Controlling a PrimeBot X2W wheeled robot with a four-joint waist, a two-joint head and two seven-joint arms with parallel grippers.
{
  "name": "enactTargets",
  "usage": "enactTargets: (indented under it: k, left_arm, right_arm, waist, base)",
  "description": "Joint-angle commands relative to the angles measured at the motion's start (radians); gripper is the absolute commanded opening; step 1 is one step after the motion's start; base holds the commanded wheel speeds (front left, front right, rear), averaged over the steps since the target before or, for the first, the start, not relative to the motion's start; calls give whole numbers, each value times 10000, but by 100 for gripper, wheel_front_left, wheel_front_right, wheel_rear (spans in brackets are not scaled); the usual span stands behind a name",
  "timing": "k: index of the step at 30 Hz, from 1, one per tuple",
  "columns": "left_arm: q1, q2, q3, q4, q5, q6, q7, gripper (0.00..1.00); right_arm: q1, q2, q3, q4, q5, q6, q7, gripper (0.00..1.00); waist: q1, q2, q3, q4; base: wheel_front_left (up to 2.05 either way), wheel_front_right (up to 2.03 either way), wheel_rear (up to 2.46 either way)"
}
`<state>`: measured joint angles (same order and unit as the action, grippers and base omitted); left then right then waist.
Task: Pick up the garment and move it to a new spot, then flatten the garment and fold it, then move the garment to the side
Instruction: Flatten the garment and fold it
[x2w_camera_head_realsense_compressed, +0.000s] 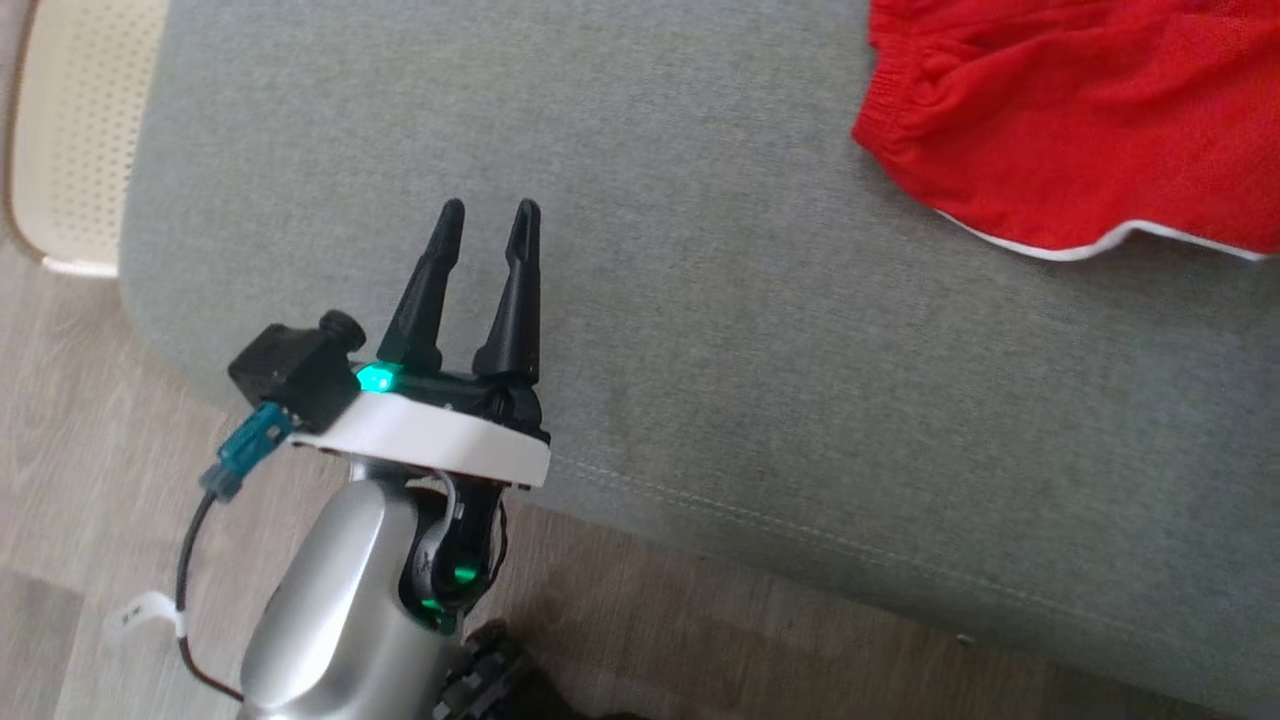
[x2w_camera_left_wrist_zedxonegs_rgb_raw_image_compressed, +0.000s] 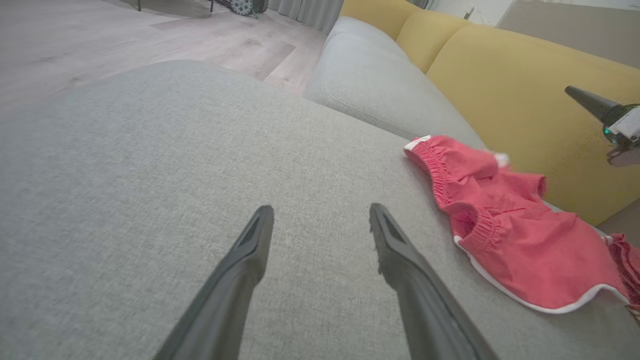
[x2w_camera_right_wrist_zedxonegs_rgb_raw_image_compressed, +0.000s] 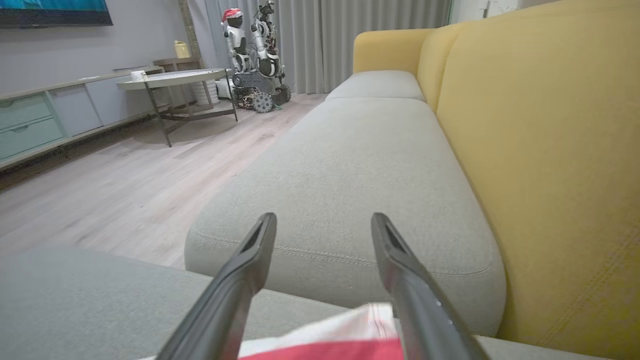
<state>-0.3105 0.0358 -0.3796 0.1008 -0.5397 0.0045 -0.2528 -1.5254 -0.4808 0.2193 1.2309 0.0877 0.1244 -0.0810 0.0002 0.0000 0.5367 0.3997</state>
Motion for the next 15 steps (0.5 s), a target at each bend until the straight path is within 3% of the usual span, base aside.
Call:
enactTargets:
  k: [1, 9, 15]
  left_arm:
    - [-204, 145, 323, -322, -4, 29, -90, 100]
    - [-207, 145, 685, -32, 445, -137, -90, 100]
    - [-111, 145, 896, 217, 636, -234, -90, 100]
  right_arm:
    - [-3, 412, -24, -245, -135, 63, -201, 100]
    - [1620, 1714, -71, -14, 648, 63, -1415, 100]
    - [3049, 2479, 547, -956, 1777, 63, -1722, 100]
  waist:
    - [-2, 0, -84, -160]
    - [-2, 0, -1117, -1237]
    - [-2, 0, -1869, -2106]
  base:
    - [0, 0, 0]
    - [0, 0, 0]
    - [0, 0, 0]
